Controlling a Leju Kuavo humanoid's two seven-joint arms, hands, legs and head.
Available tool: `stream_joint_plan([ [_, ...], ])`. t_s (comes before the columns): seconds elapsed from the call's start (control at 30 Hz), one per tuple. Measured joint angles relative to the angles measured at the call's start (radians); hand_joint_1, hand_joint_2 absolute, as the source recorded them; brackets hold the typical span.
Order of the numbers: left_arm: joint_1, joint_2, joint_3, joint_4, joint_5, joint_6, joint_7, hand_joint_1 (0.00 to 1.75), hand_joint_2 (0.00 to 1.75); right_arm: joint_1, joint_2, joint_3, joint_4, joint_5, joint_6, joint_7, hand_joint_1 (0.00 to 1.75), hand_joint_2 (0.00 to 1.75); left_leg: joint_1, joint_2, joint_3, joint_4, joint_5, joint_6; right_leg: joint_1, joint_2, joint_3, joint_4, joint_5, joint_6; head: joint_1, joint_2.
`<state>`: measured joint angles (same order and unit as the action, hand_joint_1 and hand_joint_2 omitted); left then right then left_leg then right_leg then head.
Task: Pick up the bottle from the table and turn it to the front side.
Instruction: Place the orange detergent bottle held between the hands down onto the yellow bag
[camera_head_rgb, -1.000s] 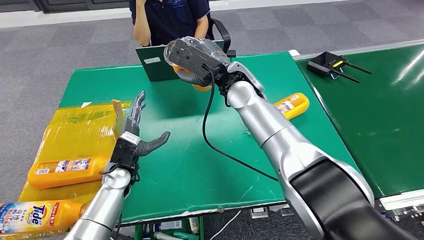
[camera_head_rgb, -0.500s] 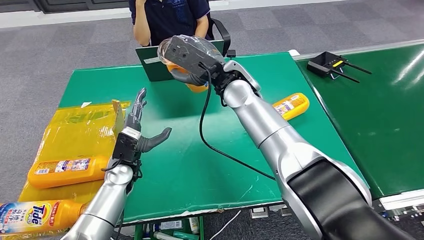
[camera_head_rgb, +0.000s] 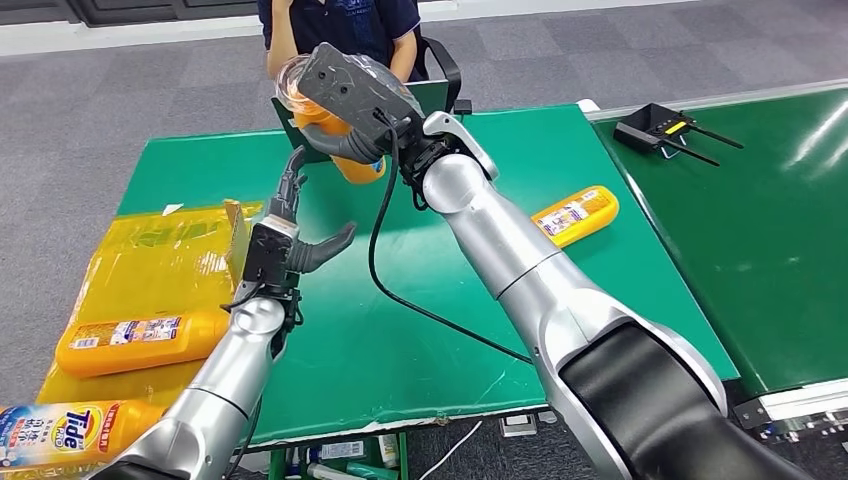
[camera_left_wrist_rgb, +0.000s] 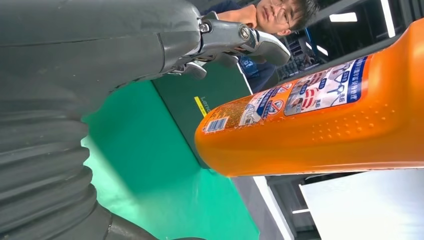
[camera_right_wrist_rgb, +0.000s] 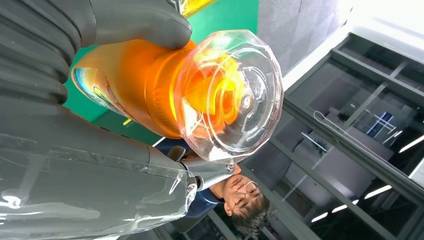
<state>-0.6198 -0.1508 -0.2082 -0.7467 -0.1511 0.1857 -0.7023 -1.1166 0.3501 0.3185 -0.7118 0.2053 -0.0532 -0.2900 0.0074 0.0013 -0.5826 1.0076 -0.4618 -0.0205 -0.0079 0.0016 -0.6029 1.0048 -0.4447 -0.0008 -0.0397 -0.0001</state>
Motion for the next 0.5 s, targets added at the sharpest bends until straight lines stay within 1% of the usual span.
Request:
stream_joint_plan([
  [0.27, -0.042, -0.014, 0.000, 0.063, -0.006, -0.003, 0.000, 0.00, 1.75, 0.011, 0.003, 0.000, -0.001, -0.028, -0.001, -0.006, 1.75, 1.75, 0.000, 0.000, 0.000, 0.000, 0.000, 0.000, 0.000, 0.000, 0.000, 0.000, 0.000, 0.000, 0.000, 0.000],
  [0.5, -0.062, -0.014, 0.000, 0.102, -0.022, 0.022, 0.000, 0.00, 1.75, 0.025, 0.006, 0.031, -0.017, -0.100, -0.021, -0.005, 1.75, 1.75, 0.000, 0.000, 0.000, 0.000, 0.000, 0.000, 0.000, 0.000, 0.000, 0.000, 0.000, 0.000, 0.000, 0.000],
])
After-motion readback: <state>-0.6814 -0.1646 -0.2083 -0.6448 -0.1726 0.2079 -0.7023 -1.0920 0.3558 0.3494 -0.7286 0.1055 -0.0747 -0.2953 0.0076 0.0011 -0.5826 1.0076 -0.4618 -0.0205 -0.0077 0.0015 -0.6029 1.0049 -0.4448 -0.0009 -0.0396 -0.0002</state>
